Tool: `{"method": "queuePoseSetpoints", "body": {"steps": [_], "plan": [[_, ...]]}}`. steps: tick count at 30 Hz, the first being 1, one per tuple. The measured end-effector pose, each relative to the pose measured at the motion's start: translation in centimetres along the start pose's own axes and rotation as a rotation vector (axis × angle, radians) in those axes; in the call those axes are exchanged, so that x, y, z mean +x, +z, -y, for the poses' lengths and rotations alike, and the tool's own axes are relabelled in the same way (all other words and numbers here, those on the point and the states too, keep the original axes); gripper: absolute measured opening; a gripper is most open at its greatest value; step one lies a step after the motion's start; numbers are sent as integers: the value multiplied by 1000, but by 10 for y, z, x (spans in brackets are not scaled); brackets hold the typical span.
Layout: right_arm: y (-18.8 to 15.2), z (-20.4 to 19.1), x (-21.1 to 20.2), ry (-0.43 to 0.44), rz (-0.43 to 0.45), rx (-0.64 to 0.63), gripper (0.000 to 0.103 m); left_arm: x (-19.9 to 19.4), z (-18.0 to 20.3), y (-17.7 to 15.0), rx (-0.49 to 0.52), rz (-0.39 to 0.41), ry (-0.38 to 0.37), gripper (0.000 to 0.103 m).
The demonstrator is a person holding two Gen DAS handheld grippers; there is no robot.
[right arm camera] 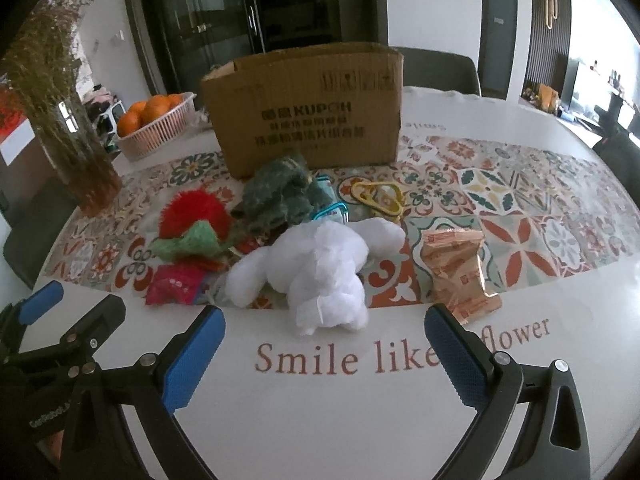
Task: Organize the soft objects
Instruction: 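Grasp the white plush bunny with the right tool while the left tool grasps the red packet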
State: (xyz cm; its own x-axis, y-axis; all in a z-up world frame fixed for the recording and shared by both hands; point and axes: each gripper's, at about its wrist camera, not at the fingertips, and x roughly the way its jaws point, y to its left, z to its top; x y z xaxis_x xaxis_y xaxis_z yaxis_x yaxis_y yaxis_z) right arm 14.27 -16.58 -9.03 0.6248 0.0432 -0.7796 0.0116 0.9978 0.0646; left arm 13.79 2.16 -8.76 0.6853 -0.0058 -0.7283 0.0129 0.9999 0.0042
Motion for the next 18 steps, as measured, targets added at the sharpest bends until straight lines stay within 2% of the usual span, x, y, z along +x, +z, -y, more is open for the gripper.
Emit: {"method": "queuePoseSetpoints", "body": {"steps": [12,18], "plan": [[6,10,48,36,-102,40,89,50,9,7,4,-88,-1,103],[7,11,65,41,-134,48,87,75,11,9,12,-137,1,99]]}}
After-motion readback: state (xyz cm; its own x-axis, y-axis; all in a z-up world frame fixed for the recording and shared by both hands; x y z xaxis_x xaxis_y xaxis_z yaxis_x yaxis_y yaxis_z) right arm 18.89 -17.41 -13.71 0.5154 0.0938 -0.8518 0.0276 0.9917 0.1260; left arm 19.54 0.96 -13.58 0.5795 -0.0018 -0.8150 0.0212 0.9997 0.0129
